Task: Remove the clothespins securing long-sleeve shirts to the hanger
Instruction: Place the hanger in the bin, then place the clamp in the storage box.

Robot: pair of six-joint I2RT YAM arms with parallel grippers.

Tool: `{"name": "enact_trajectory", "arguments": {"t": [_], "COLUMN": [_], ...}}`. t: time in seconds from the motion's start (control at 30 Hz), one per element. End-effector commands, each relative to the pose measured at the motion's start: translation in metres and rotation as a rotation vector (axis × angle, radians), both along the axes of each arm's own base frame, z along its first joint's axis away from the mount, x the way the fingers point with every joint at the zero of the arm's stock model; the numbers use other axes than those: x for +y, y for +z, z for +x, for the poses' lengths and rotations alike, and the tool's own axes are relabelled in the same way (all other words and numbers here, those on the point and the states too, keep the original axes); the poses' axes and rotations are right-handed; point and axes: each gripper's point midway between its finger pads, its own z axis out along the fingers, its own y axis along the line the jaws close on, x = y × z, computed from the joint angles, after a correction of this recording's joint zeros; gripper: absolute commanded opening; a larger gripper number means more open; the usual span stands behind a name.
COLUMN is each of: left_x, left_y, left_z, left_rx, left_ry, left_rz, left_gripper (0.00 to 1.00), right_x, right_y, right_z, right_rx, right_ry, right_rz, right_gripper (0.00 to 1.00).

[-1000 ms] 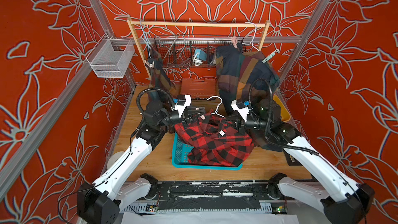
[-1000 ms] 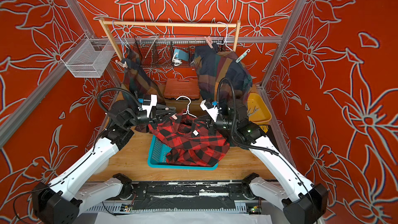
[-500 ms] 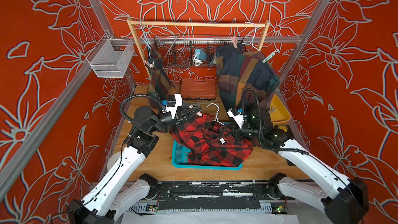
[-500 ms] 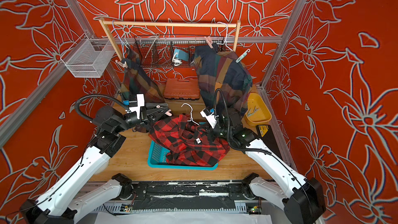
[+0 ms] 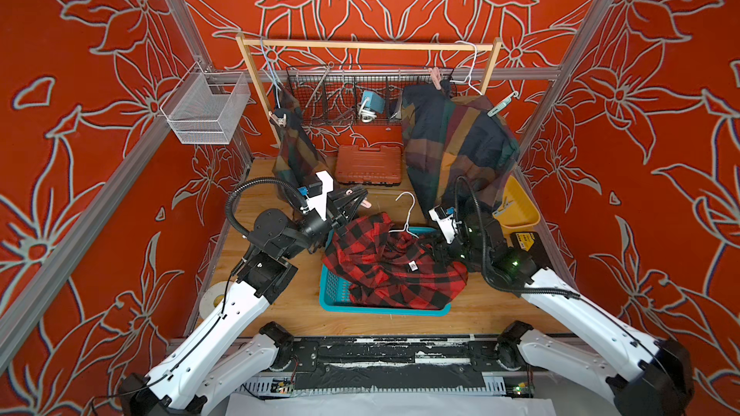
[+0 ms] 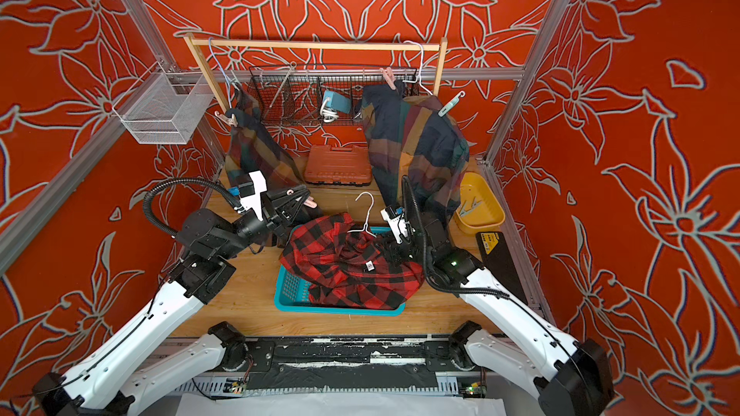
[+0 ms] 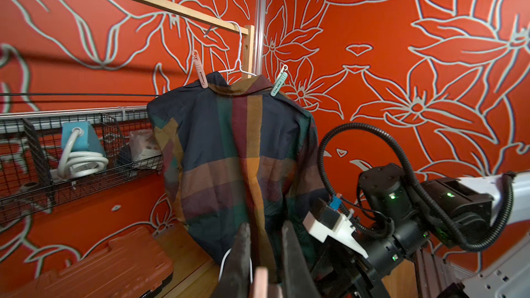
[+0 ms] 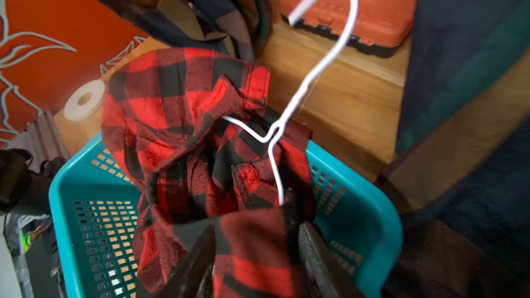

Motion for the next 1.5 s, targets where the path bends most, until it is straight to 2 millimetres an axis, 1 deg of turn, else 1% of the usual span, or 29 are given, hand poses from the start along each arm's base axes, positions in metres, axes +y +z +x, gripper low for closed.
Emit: {"name": "enact_trajectory", "arguments": {"t": [0.0, 0.07, 0.17, 0.23, 0.4, 0.5, 0.6, 0.67, 0.93, 1.2, 1.47], "left_x": [0.008, 0.007, 0.006, 0.004, 0.003, 0.002, 0.001, 0.001, -0.001, -0.003, -0.005], "left_y": [0.008, 0.007, 0.004, 0.002, -0.006, -0.009, -0.01, -0.01, -0.015, -0.017, -0.018], "left_z": [0.005, 0.007, 0.012, 0.016, 0.028, 0.033, 0.034, 0.035, 0.038, 0.04, 0.04], "left_rx": [0.011, 0.023, 0.047, 0.061, 0.102, 0.118, 0.122, 0.125, 0.137, 0.142, 0.142], "left_ry": [0.052, 0.054, 0.059, 0.063, 0.089, 0.099, 0.099, 0.1, 0.101, 0.095, 0.085], "left_rz": [-0.049, -0.051, -0.05, -0.047, -0.035, -0.028, -0.026, -0.026, -0.021, -0.018, -0.018], "left_gripper": [0.0, 0.0, 0.0, 0.0, 0.0, 0.0, 0.0, 0.0, 0.0, 0.0, 0.0], "right_x": [-0.015, -0.018, -0.012, -0.002, 0.035, 0.057, 0.077, 0.087, 0.119, 0.145, 0.162], "right_y": [0.028, 0.044, 0.074, 0.092, 0.134, 0.149, 0.155, 0.16, 0.175, 0.176, 0.175], "right_z": [0.005, 0.003, -0.002, -0.006, -0.015, -0.019, -0.02, -0.019, -0.015, -0.011, -0.003], "right_rx": [-0.115, -0.174, -0.271, -0.33, -0.469, -0.51, -0.545, -0.571, -0.639, -0.638, -0.631], "right_ry": [-0.058, -0.055, -0.016, 0.021, 0.122, 0.181, 0.222, 0.236, 0.304, 0.356, 0.364], "right_rz": [-0.036, -0.03, -0.027, -0.036, -0.017, 0.006, 0.004, 0.014, 0.058, 0.085, 0.103], "right_gripper": [0.51, 0.52, 0.51, 0.51, 0.5, 0.5, 0.5, 0.5, 0.48, 0.46, 0.41]}}
